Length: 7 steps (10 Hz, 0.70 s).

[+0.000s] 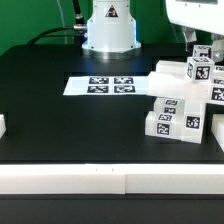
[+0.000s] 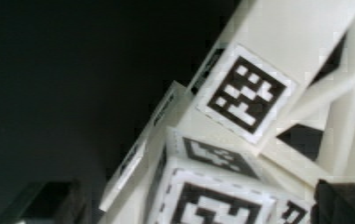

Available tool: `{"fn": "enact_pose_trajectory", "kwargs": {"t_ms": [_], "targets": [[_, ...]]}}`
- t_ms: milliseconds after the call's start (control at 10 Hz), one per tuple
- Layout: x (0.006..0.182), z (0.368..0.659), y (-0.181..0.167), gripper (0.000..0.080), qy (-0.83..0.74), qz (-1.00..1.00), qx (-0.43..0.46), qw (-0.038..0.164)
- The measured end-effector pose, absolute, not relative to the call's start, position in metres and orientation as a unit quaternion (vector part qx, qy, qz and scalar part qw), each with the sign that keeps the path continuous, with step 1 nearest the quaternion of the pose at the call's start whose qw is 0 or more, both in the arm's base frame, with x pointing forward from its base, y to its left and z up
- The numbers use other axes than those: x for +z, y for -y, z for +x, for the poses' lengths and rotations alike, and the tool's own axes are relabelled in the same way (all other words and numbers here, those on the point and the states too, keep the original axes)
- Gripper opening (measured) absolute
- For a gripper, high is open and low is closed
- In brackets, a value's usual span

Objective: Assemble chair

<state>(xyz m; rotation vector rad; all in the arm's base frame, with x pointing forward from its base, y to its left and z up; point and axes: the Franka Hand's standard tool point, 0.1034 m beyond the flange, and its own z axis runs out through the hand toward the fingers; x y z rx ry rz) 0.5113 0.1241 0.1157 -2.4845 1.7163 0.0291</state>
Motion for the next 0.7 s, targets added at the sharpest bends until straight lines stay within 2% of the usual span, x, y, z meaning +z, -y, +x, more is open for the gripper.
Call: {"fn": "enact_pose_trajectory", "kwargs": {"t_ms": [600, 700], "targets": [[0.1157, 0.5112, -0.1239, 0.0649, -0.371, -0.927, -0.004, 0.059], [0.1161, 0.5106, -0.1237, 0.0649, -0.305, -0.951, -0.005, 0.048]]}}
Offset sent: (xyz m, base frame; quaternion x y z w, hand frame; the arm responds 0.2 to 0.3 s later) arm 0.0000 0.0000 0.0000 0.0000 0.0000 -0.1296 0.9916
